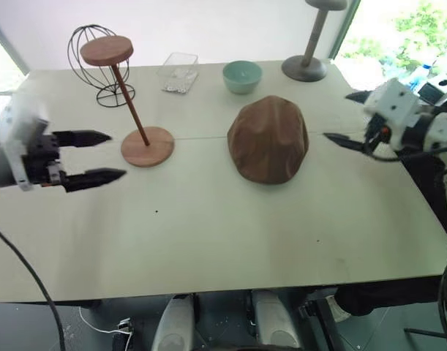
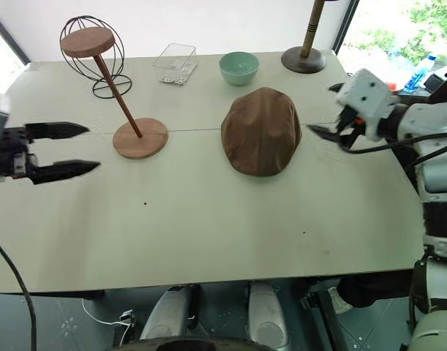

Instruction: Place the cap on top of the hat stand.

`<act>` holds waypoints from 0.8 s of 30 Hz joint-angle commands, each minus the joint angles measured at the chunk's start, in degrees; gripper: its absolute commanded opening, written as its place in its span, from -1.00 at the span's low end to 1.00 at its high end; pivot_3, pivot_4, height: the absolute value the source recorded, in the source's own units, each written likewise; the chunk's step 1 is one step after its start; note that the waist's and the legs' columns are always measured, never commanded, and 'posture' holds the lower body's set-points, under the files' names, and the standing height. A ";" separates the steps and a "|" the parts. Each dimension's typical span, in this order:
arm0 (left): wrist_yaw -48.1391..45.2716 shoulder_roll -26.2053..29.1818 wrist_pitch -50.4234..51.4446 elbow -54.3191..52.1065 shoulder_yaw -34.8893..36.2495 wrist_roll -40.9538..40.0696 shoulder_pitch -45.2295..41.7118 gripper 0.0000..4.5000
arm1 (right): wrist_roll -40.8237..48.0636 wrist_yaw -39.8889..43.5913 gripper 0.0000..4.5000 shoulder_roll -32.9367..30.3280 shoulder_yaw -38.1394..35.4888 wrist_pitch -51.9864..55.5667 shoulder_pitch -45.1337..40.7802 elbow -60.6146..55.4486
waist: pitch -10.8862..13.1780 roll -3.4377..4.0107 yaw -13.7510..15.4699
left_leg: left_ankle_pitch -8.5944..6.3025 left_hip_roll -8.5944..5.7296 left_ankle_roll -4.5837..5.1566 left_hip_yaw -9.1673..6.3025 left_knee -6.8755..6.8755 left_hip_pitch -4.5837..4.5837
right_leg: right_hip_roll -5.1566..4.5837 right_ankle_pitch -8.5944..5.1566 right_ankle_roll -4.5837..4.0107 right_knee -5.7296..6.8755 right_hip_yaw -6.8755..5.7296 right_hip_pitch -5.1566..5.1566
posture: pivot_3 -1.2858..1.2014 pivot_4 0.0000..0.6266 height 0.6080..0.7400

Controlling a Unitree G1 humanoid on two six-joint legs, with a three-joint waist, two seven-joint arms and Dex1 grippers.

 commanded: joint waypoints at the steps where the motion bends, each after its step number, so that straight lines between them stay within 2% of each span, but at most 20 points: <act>1: -3.99 0.14 0.17 -0.83 -4.66 -1.23 -4.03 1.00 | -0.31 -4.73 0.98 1.65 0.25 8.57 2.53 -12.12 | -0.01 -0.01 0.01 | 0.00 0.00 0.00 0.01 0.00 0.00 | 0.00 0.00 0.00 0.00 0.01 0.00 | 0.03 -0.52 1.00; 6: -6.27 -2.92 0.05 2.10 -11.89 0.55 -10.53 1.00 | -5.76 -11.80 0.98 4.38 4.62 14.36 9.42 -22.46 | -0.03 -0.05 0.32 | 0.00 -0.01 0.01 0.00 0.09 -0.04 | 0.01 0.00 0.00 0.01 0.01 0.01 | 0.03 -0.52 1.00; 13: -8.43 -4.86 -1.23 5.40 -15.64 3.31 -14.70 1.00 | -17.07 -21.09 0.98 9.81 14.44 14.92 15.91 -26.01 | -0.03 -0.07 0.12 | -0.02 -0.01 0.05 0.00 0.11 -0.04 | 0.02 0.00 0.00 0.01 0.02 0.01 | 0.03 -0.52 1.00; 19: -9.00 -5.67 -0.94 6.26 -16.24 4.21 -16.64 1.00 | -25.71 -25.69 0.98 12.83 21.06 10.33 18.63 -22.36 | -0.03 -0.07 0.07 | -0.02 0.00 0.07 -0.02 0.12 -0.06 | 0.06 0.00 0.00 0.01 0.03 0.00 | 0.03 -0.52 1.00; 24: -8.73 -6.14 -0.68 6.42 -16.40 4.82 -17.56 1.00 | -33.84 -29.89 0.98 13.35 24.50 4.56 17.00 -14.98 | -0.04 -0.09 0.09 | -0.02 -0.01 0.07 -0.02 0.14 -0.06 | 0.06 0.00 0.00 0.01 0.03 0.01 | 0.03 -0.52 1.00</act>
